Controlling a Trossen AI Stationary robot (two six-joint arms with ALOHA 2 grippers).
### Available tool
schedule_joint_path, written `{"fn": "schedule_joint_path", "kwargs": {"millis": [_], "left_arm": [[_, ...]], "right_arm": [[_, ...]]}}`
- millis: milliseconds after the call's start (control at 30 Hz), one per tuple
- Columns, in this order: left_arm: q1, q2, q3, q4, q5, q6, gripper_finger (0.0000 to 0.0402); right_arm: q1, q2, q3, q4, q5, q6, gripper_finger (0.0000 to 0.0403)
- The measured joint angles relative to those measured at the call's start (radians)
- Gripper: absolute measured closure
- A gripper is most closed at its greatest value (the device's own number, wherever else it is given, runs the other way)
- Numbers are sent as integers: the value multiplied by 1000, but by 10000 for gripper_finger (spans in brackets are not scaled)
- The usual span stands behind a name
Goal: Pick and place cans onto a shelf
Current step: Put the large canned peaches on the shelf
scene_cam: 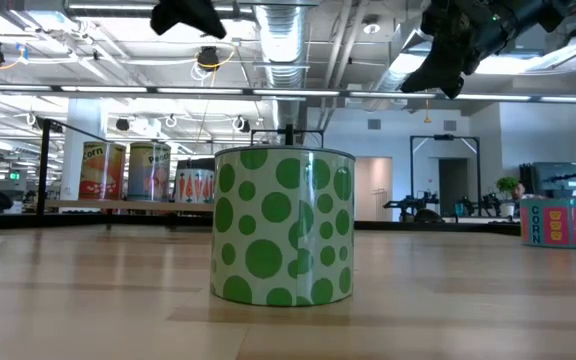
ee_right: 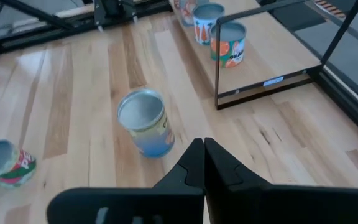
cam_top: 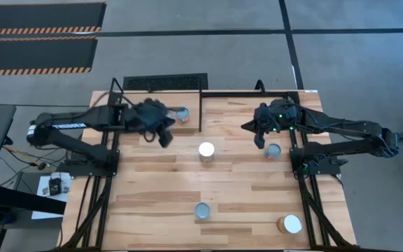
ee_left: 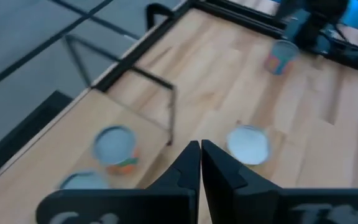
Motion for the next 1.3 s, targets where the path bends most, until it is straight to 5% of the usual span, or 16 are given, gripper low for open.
{"fn": "schedule_joint_path", "kwargs": {"millis": [300, 600, 900, 1300], "left_arm": [[-148, 170, -26, 220, -1, -62, 401], [-169, 193, -268, 689, 145, -112, 401], [-89, 201, -291, 577, 252, 10, 396], [-71, 301, -278, 620, 354, 179, 312]], "right_arm": [[61, 0, 0, -58, -25, -16, 391], [194, 0, 0, -116, 51, 63, 391], [294, 37, 0, -100, 243, 304, 391], [324, 203, 0, 153, 294, 439, 391]]}}
